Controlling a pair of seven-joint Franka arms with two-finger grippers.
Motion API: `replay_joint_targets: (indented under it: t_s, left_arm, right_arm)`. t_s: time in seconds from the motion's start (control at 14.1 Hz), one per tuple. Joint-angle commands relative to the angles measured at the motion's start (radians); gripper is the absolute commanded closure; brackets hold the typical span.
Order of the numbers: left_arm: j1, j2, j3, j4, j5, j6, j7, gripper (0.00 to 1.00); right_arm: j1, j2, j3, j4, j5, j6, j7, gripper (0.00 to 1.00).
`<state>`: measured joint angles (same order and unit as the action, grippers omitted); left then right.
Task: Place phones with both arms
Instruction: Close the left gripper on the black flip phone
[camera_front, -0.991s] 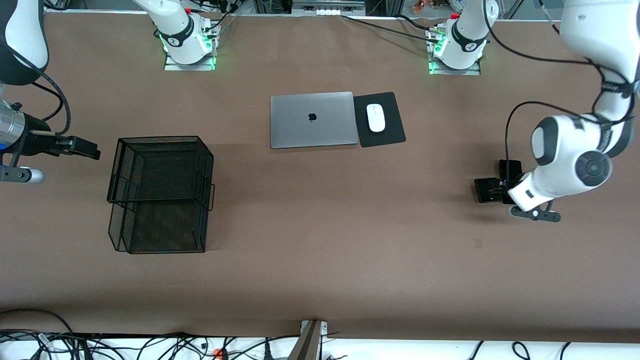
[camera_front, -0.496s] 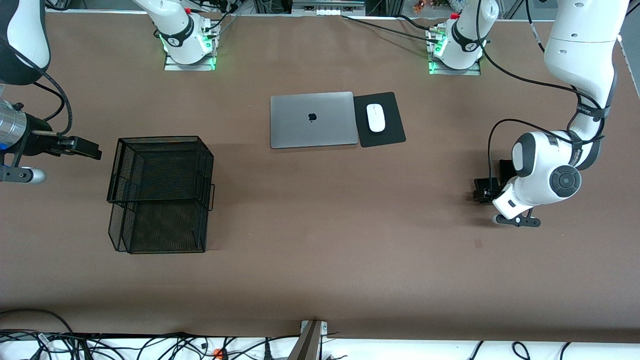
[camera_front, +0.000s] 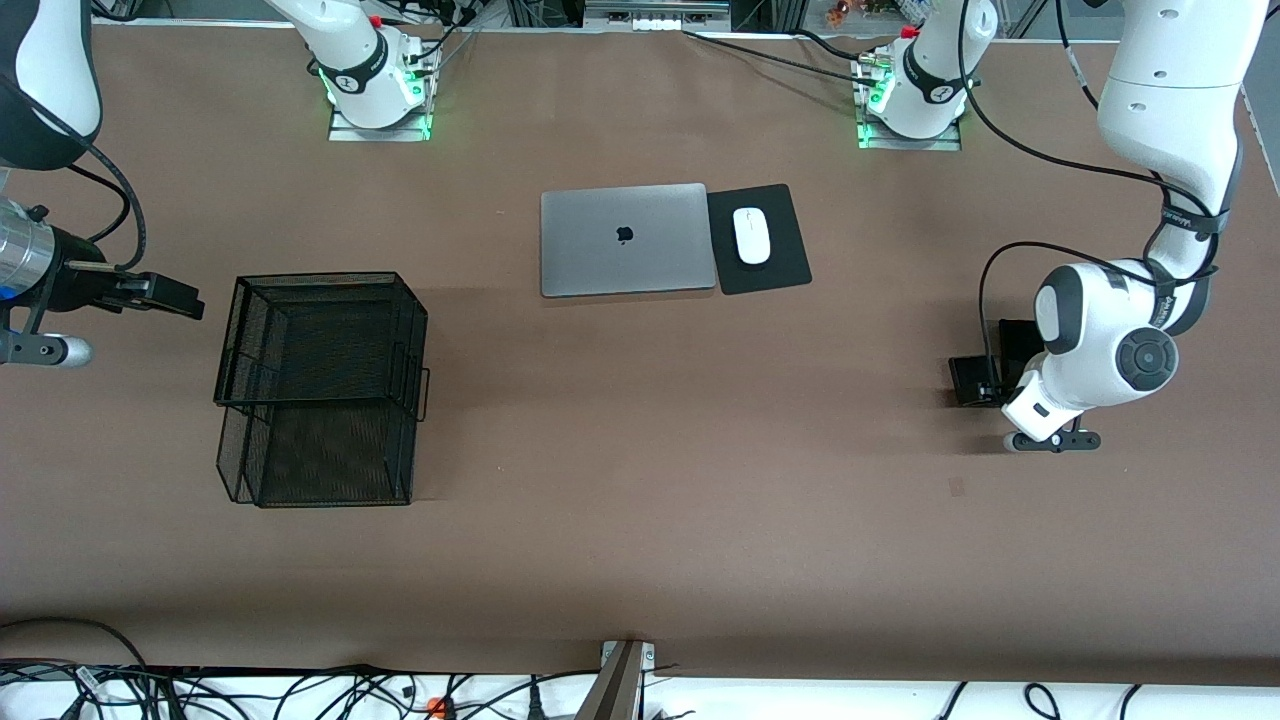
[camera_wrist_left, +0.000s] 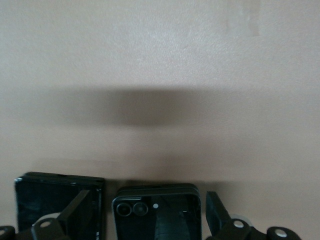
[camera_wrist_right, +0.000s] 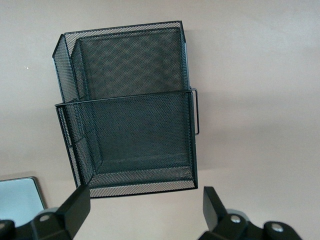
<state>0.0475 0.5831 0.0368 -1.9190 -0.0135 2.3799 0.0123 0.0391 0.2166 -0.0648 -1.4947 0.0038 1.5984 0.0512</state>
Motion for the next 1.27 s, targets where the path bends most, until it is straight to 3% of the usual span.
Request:
replay_joint_targets:
  t_s: [0.0,0.5,0.78,1.2]
  left_arm:
    - [-0.012,-0.017,-0.003,-0.037,-0.025,0.027,-0.043,0.0]
    - [-0.014,-0.123,-0.005,-0.175,-0.025,0.05,-0.054,0.0]
    - [-0.017,-0.112,-0.006,-0.215,-0.025,0.136,-0.078,0.0]
    - [-0.017,-0.088,-0.008,-0.212,-0.025,0.153,-0.078,0.0]
  right_arm:
    - [-0.002,0.0,0.002,0.01,0.012,-0.017,0.007,0.0]
    - [-0.002,0.0,0.002,0.008,0.013,-0.017,0.01,0.0]
    - [-0.001,-0.002,0.003,0.008,0.013,-0.017,0.016,0.0]
    - [0.007,-0.002,0.003,0.01,0.013,-0.018,0.018,0.0]
